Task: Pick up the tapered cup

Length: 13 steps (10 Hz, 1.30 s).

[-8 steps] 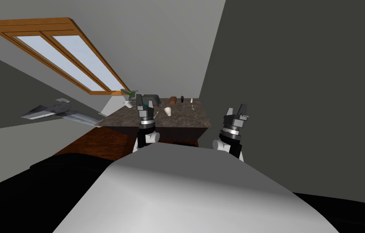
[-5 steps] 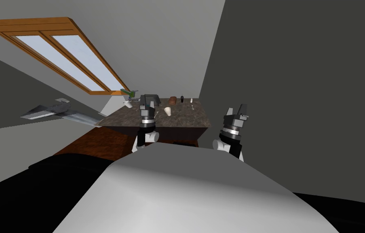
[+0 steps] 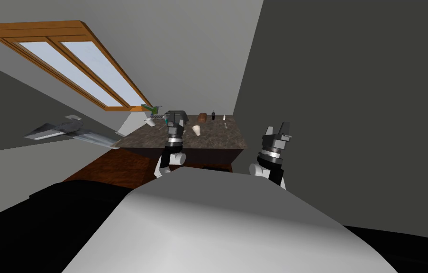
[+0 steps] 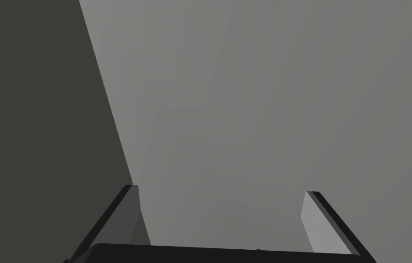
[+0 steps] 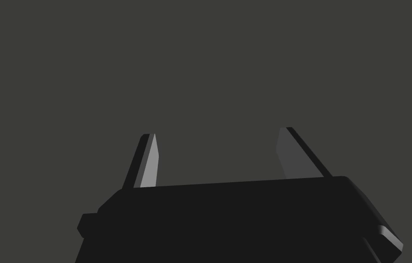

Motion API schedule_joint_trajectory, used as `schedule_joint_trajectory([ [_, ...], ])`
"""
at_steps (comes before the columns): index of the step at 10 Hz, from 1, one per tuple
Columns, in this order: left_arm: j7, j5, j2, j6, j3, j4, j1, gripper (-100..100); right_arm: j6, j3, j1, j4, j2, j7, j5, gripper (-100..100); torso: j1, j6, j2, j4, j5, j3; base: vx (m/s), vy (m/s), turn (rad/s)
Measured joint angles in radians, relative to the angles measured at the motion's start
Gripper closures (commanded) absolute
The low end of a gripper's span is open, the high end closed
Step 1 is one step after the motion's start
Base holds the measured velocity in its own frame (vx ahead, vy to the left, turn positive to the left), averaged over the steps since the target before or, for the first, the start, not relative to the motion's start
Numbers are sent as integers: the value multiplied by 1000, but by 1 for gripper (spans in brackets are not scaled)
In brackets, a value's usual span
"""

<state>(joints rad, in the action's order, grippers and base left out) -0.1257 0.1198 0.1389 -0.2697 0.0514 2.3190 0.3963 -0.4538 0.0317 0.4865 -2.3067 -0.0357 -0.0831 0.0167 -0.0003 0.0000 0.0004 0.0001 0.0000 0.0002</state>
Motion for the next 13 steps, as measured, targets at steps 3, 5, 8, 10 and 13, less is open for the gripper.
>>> schedule_joint_trajectory([
  [3, 18, 23, 25, 77, 7, -13, -27, -100, 0, 0, 0, 0, 0, 0, 0, 0, 0, 0, 0, 0, 0, 0, -12, -8, -1],
  [5, 33, 41, 46, 125, 16, -26, -44, -100, 0, 0, 0, 0, 0, 0, 0, 0, 0, 0, 0, 0, 0, 0, -11, -7, -1],
  [8, 54, 65, 68, 209, 25, -41, -74, -100, 0, 0, 0, 0, 0, 0, 0, 0, 0, 0, 0, 0, 0, 0, -14, -11, -3],
  [10, 70, 84, 87, 265, 31, -56, -92, -100, 0, 0, 0, 0, 0, 0, 0, 0, 0, 0, 0, 0, 0, 0, -13, -8, -3],
  [13, 96, 115, 117, 357, 44, -80, -134, -100, 0, 0, 0, 0, 0, 0, 0, 0, 0, 0, 0, 0, 0, 0, -14, -8, -5],
])
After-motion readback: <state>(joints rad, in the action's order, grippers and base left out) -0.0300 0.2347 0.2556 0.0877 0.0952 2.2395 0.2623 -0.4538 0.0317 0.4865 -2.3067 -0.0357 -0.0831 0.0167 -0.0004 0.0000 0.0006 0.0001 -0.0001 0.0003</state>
